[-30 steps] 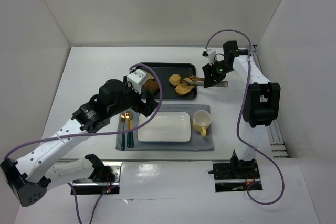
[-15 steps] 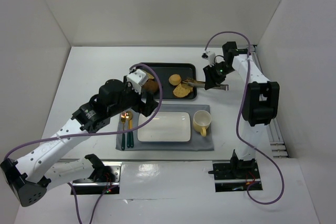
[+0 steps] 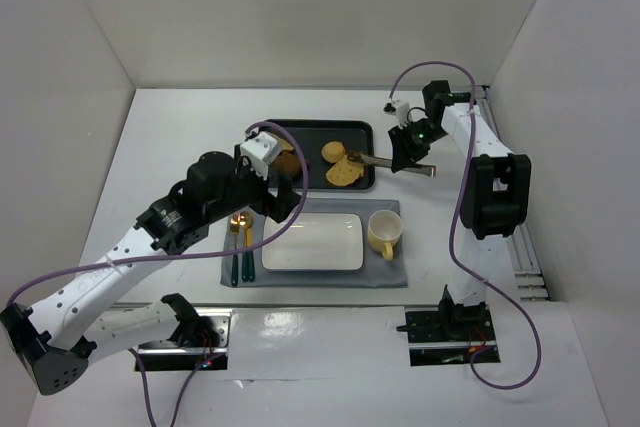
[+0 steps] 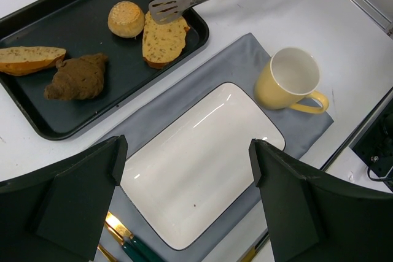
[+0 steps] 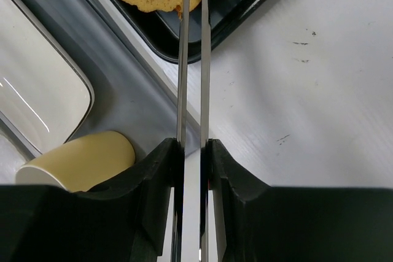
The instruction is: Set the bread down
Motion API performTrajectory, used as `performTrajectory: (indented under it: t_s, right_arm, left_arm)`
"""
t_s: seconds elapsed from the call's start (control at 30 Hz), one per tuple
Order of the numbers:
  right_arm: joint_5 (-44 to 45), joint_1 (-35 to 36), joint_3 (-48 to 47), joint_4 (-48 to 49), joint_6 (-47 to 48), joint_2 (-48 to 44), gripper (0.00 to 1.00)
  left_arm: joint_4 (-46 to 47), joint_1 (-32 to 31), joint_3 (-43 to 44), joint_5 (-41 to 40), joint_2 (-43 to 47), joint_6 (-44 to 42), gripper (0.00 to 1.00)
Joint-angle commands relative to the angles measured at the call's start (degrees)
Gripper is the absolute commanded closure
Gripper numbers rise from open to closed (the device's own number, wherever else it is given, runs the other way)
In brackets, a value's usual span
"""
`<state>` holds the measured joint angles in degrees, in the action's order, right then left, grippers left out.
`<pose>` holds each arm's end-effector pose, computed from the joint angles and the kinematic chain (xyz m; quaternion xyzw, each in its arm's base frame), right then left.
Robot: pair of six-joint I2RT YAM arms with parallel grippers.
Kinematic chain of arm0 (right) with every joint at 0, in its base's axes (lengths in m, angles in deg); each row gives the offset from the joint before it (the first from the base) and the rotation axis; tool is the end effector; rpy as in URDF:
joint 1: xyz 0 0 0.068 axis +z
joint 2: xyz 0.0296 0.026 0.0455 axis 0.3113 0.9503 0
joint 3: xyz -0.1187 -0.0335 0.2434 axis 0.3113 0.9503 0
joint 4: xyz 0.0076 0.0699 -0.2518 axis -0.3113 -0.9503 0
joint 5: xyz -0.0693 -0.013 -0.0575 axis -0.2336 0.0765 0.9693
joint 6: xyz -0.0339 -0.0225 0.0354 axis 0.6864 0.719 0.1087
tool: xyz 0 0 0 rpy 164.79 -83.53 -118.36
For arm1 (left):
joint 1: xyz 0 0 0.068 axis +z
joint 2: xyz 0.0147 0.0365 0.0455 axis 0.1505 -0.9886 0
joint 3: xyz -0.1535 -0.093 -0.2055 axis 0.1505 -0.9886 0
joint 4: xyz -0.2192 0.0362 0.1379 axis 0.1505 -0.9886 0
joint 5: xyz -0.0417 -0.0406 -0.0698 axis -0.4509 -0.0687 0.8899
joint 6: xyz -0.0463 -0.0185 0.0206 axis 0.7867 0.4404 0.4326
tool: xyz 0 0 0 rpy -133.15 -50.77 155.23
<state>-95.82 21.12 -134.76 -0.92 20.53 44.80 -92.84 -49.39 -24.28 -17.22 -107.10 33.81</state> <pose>0.3931 0.0394 0.2422 -0.3412 0.8922 0.2328 0.1825 0.1663 -0.1444 0.3675 0.2042 0.7779 -0.2731 0.5278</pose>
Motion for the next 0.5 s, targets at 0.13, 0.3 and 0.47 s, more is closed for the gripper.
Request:
performTrajectory:
  t_s: [0.13, 0.3, 0.47]
  right_arm:
    - [-2.3, 0.6, -2.6, -2.9, 1.3, 0.1, 0.72]
    - [-3.4, 0.6, -2.6, -2.9, 1.3, -0.5, 0.82]
    - [-4.5, -0.4, -2.6, -2.4, 1.3, -1.5, 0.94]
  left_arm:
    - [3.0, -0.1, -0.3, -1.2, 1.3, -0.1, 0.0]
    - [3.0, -0.1, -0.3, -1.2, 1.3, -0.1, 0.0]
    - [3.0, -0.1, -0.3, -1.2, 1.3, -0.1, 0.0]
